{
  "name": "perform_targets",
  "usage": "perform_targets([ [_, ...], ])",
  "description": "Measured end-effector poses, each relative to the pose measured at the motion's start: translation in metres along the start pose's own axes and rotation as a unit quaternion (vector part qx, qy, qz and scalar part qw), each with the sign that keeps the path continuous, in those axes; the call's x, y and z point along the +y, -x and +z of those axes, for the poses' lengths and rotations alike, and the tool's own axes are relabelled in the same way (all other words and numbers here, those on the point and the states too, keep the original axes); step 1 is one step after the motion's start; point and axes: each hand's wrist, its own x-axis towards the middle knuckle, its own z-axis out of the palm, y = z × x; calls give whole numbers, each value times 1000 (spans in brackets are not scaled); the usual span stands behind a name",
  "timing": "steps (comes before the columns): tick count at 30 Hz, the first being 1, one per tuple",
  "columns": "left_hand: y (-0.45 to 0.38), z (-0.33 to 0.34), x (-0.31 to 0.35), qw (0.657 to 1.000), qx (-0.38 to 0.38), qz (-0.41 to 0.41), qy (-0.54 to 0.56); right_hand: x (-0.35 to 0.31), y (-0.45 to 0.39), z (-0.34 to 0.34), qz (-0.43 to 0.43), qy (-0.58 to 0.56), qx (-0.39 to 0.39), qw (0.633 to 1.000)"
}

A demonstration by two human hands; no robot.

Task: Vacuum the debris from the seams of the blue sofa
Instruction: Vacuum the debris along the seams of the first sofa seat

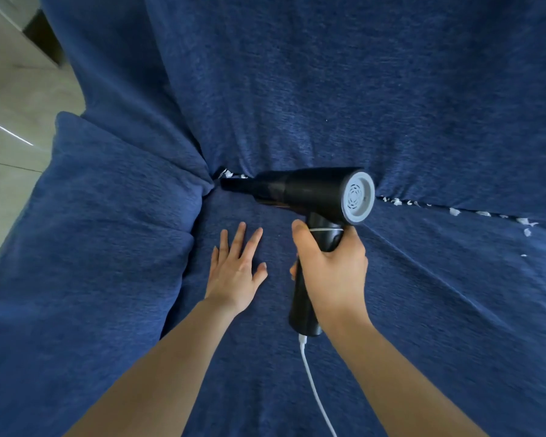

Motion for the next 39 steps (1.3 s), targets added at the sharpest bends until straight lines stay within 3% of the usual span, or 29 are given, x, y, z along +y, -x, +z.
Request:
perform_targets([
  [11,1,0,1,1000,-6,9,-13,-5,-14,45,-24,30,42,998],
  [31,3,-8,4,999,-36,2,-10,-7,26,0,-17,53,73,996],
  [39,3,-8,4,999,-37,2,-12,-9,9,15,-18,59,76,995],
])
